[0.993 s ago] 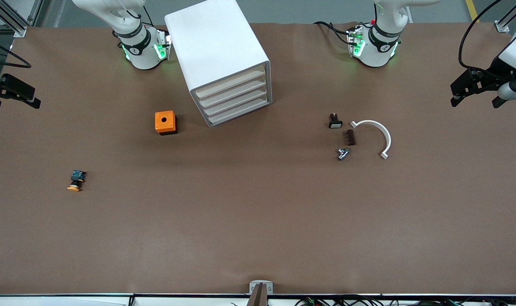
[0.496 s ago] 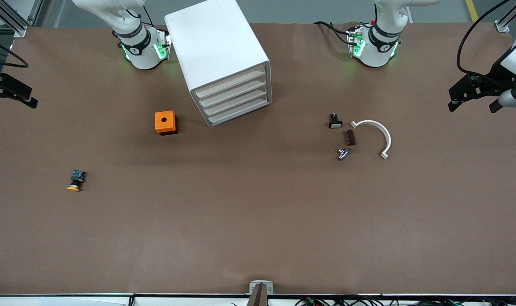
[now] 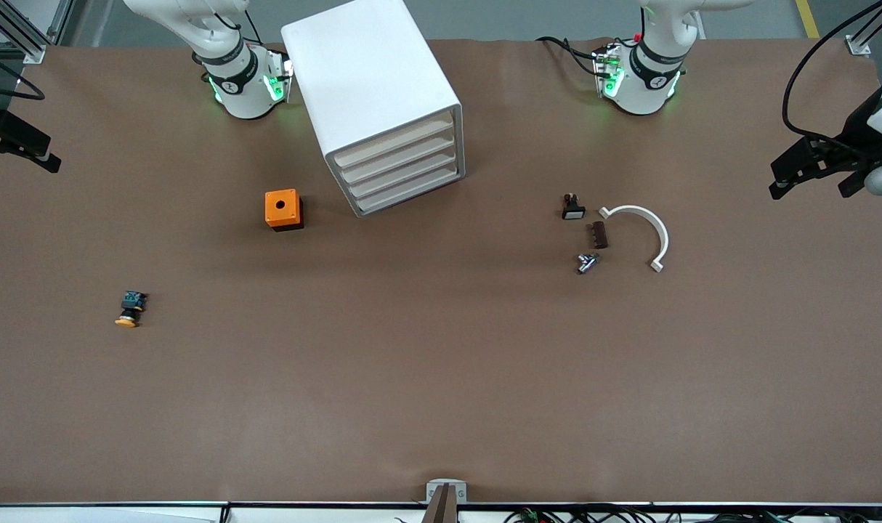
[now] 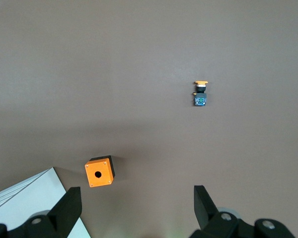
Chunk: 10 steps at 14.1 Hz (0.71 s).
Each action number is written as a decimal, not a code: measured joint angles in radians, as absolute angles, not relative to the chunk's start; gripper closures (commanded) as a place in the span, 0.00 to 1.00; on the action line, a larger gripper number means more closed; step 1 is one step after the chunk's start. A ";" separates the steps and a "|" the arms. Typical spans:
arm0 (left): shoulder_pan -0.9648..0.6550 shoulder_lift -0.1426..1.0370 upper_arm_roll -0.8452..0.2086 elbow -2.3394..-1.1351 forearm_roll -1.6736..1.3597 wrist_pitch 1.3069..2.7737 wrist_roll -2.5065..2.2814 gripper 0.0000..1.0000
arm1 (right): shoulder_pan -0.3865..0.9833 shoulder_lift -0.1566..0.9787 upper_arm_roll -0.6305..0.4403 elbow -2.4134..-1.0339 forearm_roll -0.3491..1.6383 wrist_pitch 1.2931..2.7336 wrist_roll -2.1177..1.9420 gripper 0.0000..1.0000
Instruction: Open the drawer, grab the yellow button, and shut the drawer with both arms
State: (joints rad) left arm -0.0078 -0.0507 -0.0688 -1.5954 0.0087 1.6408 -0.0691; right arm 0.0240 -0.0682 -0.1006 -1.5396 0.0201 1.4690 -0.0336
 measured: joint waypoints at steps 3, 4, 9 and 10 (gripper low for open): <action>-0.008 -0.051 -0.068 -1.593 0.009 1.639 -0.067 0.00 | 0.024 -0.068 -0.101 -1.540 0.020 1.470 -0.034 0.00; -0.008 -0.051 -0.069 -1.593 0.009 1.638 -0.067 0.00 | 0.024 -0.068 -0.101 -1.540 0.020 1.470 -0.034 0.00; -0.008 -0.051 -0.068 -1.593 0.009 1.638 -0.067 0.00 | 0.021 -0.068 -0.101 -1.542 0.032 1.467 -0.034 0.00; -0.008 -0.051 -0.068 -1.592 0.009 1.638 -0.067 0.00 | 0.017 -0.068 -0.101 -1.544 0.036 1.466 -0.034 0.00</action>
State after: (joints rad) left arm -0.0076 -0.0505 -0.0684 -1.5925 0.0087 1.6379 -0.0672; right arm 0.0172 -0.0683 -0.1008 -1.5435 0.0355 1.4657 -0.0336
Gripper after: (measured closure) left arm 0.000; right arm 0.000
